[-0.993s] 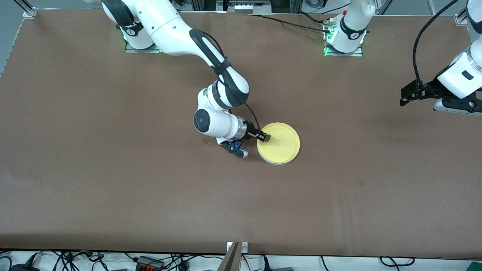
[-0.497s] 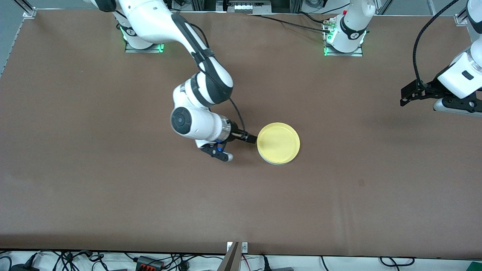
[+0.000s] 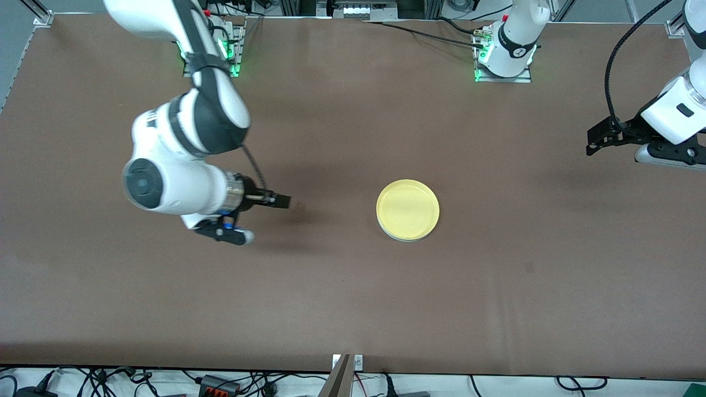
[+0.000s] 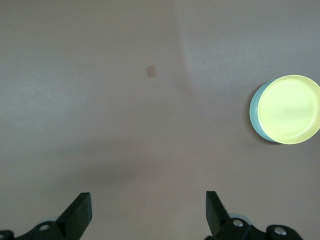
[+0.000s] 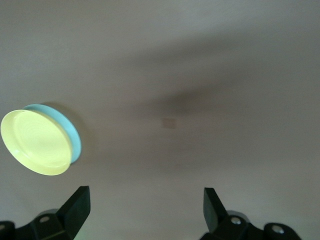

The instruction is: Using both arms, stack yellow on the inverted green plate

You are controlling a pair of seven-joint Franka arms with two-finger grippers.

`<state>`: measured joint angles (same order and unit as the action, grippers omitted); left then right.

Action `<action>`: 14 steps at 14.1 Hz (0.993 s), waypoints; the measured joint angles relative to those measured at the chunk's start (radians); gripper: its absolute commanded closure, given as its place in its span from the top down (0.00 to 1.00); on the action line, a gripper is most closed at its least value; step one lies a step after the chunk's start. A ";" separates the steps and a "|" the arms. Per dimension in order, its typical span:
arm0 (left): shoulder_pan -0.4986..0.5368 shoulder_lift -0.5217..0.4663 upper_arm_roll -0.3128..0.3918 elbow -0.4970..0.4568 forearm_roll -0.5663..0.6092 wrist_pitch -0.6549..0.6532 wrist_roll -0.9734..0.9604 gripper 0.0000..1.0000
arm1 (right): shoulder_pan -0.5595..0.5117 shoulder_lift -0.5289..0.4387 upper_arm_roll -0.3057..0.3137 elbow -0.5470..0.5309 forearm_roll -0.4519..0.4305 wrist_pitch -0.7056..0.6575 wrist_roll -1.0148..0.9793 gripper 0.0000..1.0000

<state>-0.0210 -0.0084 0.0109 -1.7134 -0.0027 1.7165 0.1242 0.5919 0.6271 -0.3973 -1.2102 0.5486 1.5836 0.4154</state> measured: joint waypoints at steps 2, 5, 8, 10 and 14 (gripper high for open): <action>0.000 0.000 0.000 0.000 0.000 0.000 0.000 1.00 | -0.026 -0.014 -0.043 0.000 -0.001 -0.061 -0.041 1.00; 0.000 0.000 0.000 0.001 0.000 0.000 -0.007 1.00 | -0.031 -0.033 -0.122 0.000 -0.010 -0.092 -0.070 1.00; 0.000 -0.001 0.000 0.008 0.000 0.000 -0.017 1.00 | -0.052 -0.090 -0.134 0.000 -0.141 -0.092 -0.089 1.00; 0.000 -0.001 0.000 0.009 0.000 0.000 -0.018 1.00 | -0.091 -0.138 -0.083 -0.005 -0.270 -0.075 -0.129 1.00; -0.002 -0.001 -0.001 0.010 0.000 0.000 -0.019 1.00 | -0.363 -0.242 0.263 -0.030 -0.507 -0.030 -0.167 1.00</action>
<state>-0.0230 -0.0091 0.0100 -1.7038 -0.0027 1.7165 0.1056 0.2291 0.3850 -0.1344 -1.2405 0.0419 1.5537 0.2484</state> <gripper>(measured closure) 0.000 0.000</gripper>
